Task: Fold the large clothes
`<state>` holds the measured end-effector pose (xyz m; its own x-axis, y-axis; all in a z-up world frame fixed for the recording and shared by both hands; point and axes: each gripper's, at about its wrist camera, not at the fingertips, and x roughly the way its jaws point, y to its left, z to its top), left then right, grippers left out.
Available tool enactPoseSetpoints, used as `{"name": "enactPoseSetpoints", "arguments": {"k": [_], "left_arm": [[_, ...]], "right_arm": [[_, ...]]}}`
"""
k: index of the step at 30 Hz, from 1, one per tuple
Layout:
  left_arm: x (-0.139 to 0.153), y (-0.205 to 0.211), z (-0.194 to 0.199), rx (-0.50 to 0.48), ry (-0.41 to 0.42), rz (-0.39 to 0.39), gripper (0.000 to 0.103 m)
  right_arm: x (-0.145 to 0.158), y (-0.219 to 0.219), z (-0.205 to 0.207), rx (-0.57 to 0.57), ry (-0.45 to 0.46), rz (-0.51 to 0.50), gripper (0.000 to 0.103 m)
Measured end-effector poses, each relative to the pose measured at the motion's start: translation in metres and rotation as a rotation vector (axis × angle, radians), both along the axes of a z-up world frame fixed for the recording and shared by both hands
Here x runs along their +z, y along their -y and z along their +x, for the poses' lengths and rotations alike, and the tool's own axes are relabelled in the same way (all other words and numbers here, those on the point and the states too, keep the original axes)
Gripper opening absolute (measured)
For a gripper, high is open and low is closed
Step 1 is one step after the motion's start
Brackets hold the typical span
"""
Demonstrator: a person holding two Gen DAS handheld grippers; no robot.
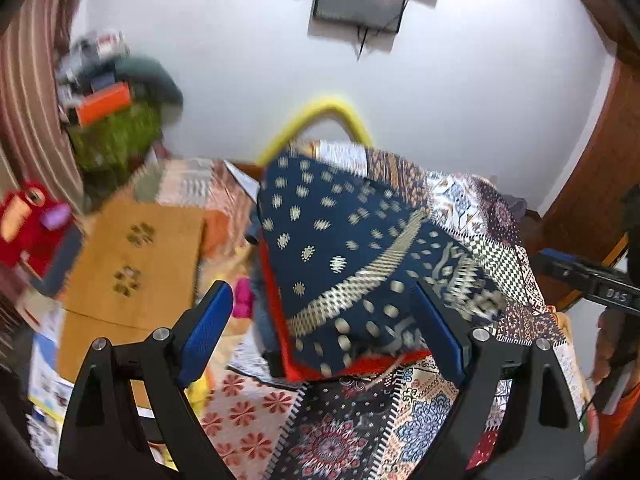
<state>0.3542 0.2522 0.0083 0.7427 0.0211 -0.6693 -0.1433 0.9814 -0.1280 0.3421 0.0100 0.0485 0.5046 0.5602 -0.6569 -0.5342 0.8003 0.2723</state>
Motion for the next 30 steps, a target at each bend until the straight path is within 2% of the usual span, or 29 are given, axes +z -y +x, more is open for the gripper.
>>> {"name": "enactPoseSetpoints", "arguments": {"k": [2,7,9,11,14,18,22,24,25,26,27,30], "left_arm": [[0.023,0.009,-0.028,0.000,0.057,0.020,0.090],[0.082,0.039,-0.104,0.007,0.218,0.070,0.090],[0.098,0.055,-0.131,0.015,0.281,0.120,0.090],[0.108,0.073,-0.166,0.030,0.362,0.159,0.090],[0.108,0.095,-0.208,0.011,0.436,0.153,0.090],[0.102,0.130,-0.261,0.027,0.549,0.217,0.090],[0.090,0.148,-0.291,0.023,0.591,0.226,0.090],[0.086,0.156,-0.305,0.043,0.612,0.244,0.091],[0.084,0.159,-0.309,0.050,0.620,0.249,0.092],[0.083,0.161,-0.313,0.058,0.625,0.251,0.097],[0.082,0.162,-0.316,0.071,0.632,0.249,0.102],[0.082,0.164,-0.320,0.087,0.639,0.254,0.103]], "right_arm": [[0.028,0.001,-0.031,0.022,0.085,0.015,0.059],[0.069,0.016,-0.100,0.026,0.285,0.098,0.059],[0.080,0.029,-0.134,0.006,0.372,0.138,0.059],[0.081,0.039,-0.156,-0.004,0.414,0.179,0.059],[0.080,0.057,-0.193,-0.008,0.468,0.238,0.059],[0.076,0.068,-0.223,-0.012,0.516,0.252,0.059],[0.071,0.073,-0.246,-0.049,0.584,0.230,0.059],[0.071,0.072,-0.254,-0.065,0.615,0.211,0.068],[0.071,0.071,-0.256,-0.072,0.624,0.208,0.080],[0.071,0.071,-0.257,-0.079,0.632,0.207,0.086],[0.071,0.071,-0.258,-0.091,0.640,0.209,0.086],[0.071,0.072,-0.259,-0.117,0.636,0.202,0.094]]}}
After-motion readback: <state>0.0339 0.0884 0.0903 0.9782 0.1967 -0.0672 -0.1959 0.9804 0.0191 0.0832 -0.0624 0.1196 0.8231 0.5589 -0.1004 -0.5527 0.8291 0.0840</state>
